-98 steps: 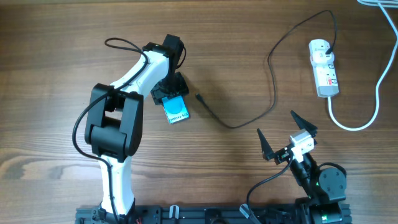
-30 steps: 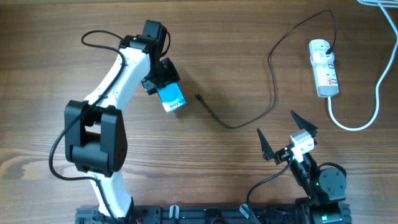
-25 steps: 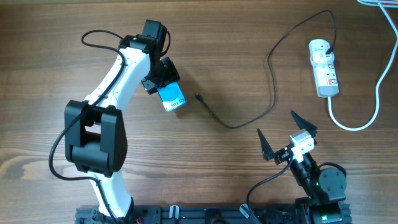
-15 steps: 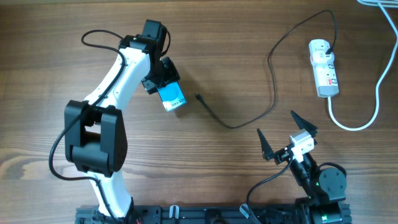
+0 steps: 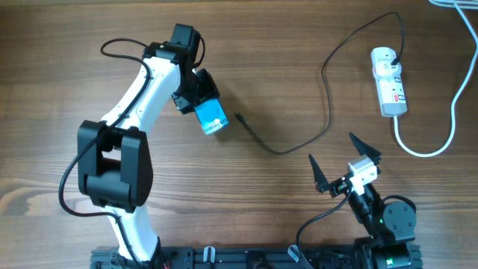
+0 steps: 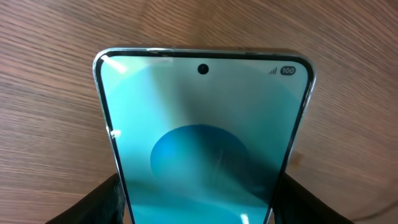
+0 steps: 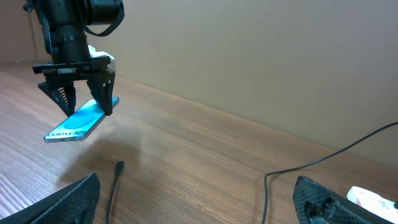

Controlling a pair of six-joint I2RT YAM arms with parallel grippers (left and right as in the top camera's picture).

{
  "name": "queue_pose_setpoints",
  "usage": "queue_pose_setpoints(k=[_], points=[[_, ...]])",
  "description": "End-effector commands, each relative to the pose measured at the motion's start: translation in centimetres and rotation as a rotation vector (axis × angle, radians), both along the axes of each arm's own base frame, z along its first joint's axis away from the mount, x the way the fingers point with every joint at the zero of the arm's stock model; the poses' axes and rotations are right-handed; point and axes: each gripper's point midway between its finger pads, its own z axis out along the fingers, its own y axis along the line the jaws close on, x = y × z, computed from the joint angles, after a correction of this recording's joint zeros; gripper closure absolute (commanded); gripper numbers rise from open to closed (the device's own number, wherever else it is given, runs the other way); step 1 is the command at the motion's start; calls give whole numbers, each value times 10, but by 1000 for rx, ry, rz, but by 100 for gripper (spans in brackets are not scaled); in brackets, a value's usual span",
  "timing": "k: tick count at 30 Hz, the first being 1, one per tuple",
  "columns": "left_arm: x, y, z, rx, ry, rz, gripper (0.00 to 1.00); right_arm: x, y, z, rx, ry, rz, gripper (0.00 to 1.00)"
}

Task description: Plug charger to phone and switch on socket

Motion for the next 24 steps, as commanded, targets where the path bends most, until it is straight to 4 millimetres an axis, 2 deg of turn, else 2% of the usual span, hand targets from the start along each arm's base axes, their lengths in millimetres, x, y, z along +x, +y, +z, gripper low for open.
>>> queue_pose_setpoints(k=[1, 5, 9, 11, 14, 16, 17, 19, 22, 24], points=[[-3, -12, 15, -88, -9, -10, 44, 0, -1, 1, 5, -5, -4, 0], [-5, -25, 22, -182, 7, -20, 45, 0, -1, 1, 5, -5, -4, 0], [-4, -25, 33, -276, 18, -1, 45, 0, -1, 2, 4, -6, -4, 0], [-3, -26, 39, -317, 18, 4, 46, 0, -1, 10, -46, -68, -8, 0], [-3, -26, 43, -325, 10, 0, 46, -20, 26, 35, -10, -165, 180, 0], [-4, -28, 43, -323, 4, -20, 46, -23, 26, 52, 125, -115, 195, 0], [-5, -30, 43, -323, 3, -31, 47, -26, 26, 73, 193, -95, 205, 0], [-6, -33, 43, -323, 4, -40, 46, -27, 26, 97, 195, -69, 208, 0], [-8, -37, 43, -322, 5, -51, 46, -19, 38, 135, 176, 114, 263, 0], [-10, -42, 43, -323, 6, -62, 46, 2, 45, 163, 164, 357, 264, 0]])
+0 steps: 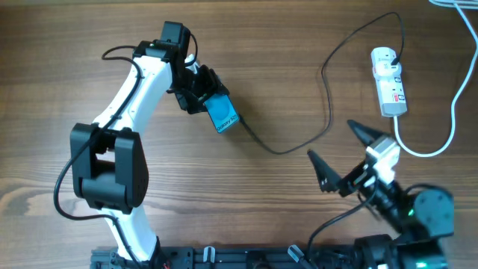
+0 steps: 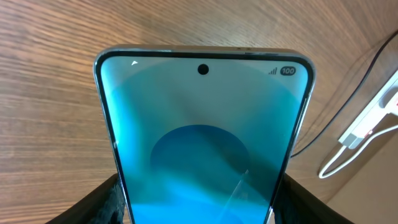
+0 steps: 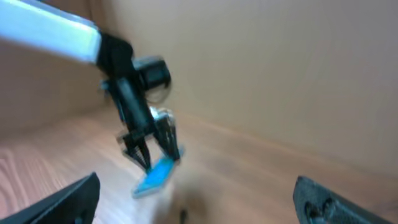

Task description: Plug charger to phone and switch on socket

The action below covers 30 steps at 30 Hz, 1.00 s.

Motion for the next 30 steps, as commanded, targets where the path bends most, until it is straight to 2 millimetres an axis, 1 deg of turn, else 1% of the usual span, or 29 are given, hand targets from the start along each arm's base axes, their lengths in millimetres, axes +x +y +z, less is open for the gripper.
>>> queue_pose_setpoints(k=[1, 3, 4, 6, 7, 8, 9, 10, 11, 12, 13, 14, 15, 16, 17, 18, 19, 21, 23, 30], points=[[-2, -12, 20, -39, -51, -44, 46, 23, 15, 51, -32, 232, 78, 0], [-2, -15, 20, -41, -57, -50, 46, 39, 17, 61, -122, 365, 101, 0], [-2, -16, 20, -41, -60, -51, 46, 49, 18, 67, -136, 410, 105, 0], [-1, -17, 20, -42, -64, -53, 46, 78, 23, 77, -94, 503, 89, 0], [-1, -16, 20, -42, -64, -53, 46, 92, 25, 77, -58, 553, 78, 0], [-1, -16, 20, -42, -64, -54, 45, 102, 35, 76, -14, 584, 128, 0], [-1, -16, 20, -41, -63, -54, 46, 107, 46, 73, 11, 601, 200, 4], [-1, -17, 20, -41, -62, -55, 45, 113, 52, 63, 26, 642, 235, 12], [-2, -17, 20, -42, -62, -57, 46, 119, 56, 46, 22, 702, 243, 18], [-2, -19, 20, -42, -63, -61, 46, 126, 60, 21, -6, 783, 225, 18], [-3, -21, 20, -42, -63, -65, 45, 129, 63, 0, -36, 846, 212, 18], [-5, -23, 20, -41, -63, -73, 45, 129, 79, -32, -93, 929, 244, 17], [-6, -26, 20, -38, -63, -79, 45, 127, 93, -48, -124, 961, 282, 17], [-6, -27, 19, -29, -65, -84, 45, 126, 104, -59, -150, 976, 311, 17], [-6, -27, 18, -15, -68, -86, 45, 124, 117, -73, -191, 980, 355, 14], [-7, -27, 17, -5, -69, -87, 45, 122, 126, -84, -215, 991, 382, 13], [-8, -27, 17, -6, -66, -88, 45, 123, 132, -93, -224, 1013, 385, 12], [-9, -26, 17, -4, -57, -88, 45, 125, 135, -106, -230, 1046, 386, 11], [-11, -26, 16, -2, -50, -88, 44, 126, 136, -112, -230, 1062, 383, 11], [-20, -26, 16, -10, -10, -92, 44, 123, 140, -142, -231, 1114, 347, 11]])
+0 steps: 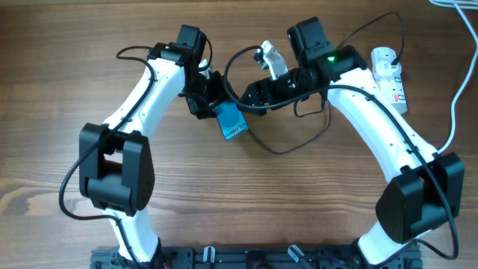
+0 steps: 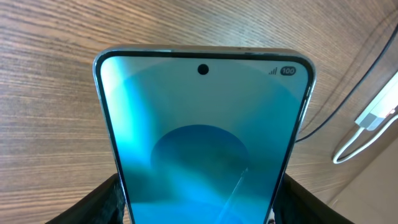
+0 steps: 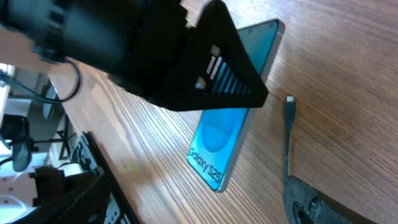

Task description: Plug charger to phone and switch on socket

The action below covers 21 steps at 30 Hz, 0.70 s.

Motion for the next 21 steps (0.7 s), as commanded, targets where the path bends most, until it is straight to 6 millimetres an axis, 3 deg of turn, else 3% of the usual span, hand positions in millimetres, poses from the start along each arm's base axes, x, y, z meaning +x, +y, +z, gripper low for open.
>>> queue_pose_setpoints(k=[1, 7, 18, 19, 20, 21], points=[[-1, -4, 18, -37, -41, -31, 44, -3, 1, -28, -40, 61, -43, 11], [-2, -5, 19, -47, -56, -63, 45, -13, 6, -59, -53, 154, -127, 15], [-5, -12, 19, -47, -59, -89, 45, -23, 25, -85, -53, 259, -198, 20], [-5, -12, 19, -47, -59, -89, 44, -22, 26, -85, -49, 252, -198, 25], [-6, -12, 19, -47, -59, -89, 44, -19, 27, -85, -44, 251, -206, 39], [-6, -12, 19, -47, -59, -89, 44, -19, 27, -86, -43, 265, -222, 46]])
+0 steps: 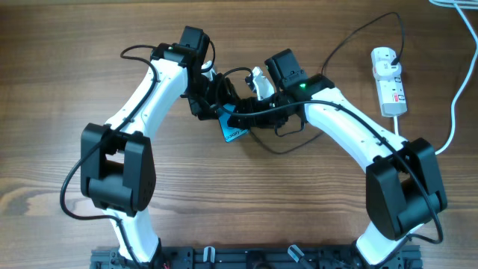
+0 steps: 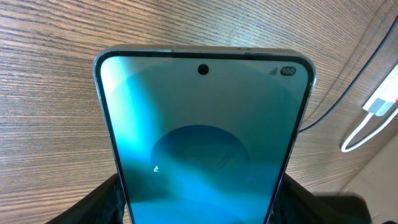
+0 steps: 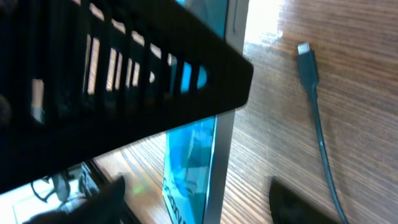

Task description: Plug charger to phone and switch on socket

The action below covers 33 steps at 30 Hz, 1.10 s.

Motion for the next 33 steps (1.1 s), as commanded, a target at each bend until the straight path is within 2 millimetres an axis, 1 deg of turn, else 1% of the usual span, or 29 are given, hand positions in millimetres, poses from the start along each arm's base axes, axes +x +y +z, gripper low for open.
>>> queue_pose_setpoints(k=[1, 5, 7, 10, 12, 15, 18, 20, 22, 28, 29, 32, 33], points=[[0, -6, 19, -42, -44, -28, 44, 1, 1, -12, -13, 46, -38, 51], [0, -6, 19, -42, -44, -28, 44, 2, 2, -14, -13, 47, -37, 62], [0, -6, 19, -42, -44, -28, 44, 2, 2, -14, -13, 46, -36, 65], [0, -6, 19, -42, -44, -28, 44, 0, 0, -22, -16, 52, -36, 66], [0, -6, 19, -42, -44, -28, 44, -2, 2, -28, 3, 51, -39, 72], [0, -6, 19, -42, -44, -28, 44, -4, 9, -21, 59, 56, -13, 76], [0, -6, 19, -42, -44, -28, 44, -5, 11, -19, 75, 50, 1, 77], [0, -6, 19, -42, -44, -28, 44, -5, 11, -19, 74, 50, 1, 83], [0, -6, 19, -42, -45, -28, 44, -5, 12, -19, 78, 52, 3, 96], [1, -5, 18, -35, -51, -27, 43, -5, 12, -19, 80, 43, 9, 96], [2, -4, 18, -31, -53, -26, 41, -5, 12, -19, 80, 42, 10, 96], [11, 6, 17, -18, -74, 1, 38, -4, 12, -19, 79, 41, 11, 96], [14, 12, 17, -18, -74, 19, 35, -4, 12, -19, 79, 40, 10, 96]])
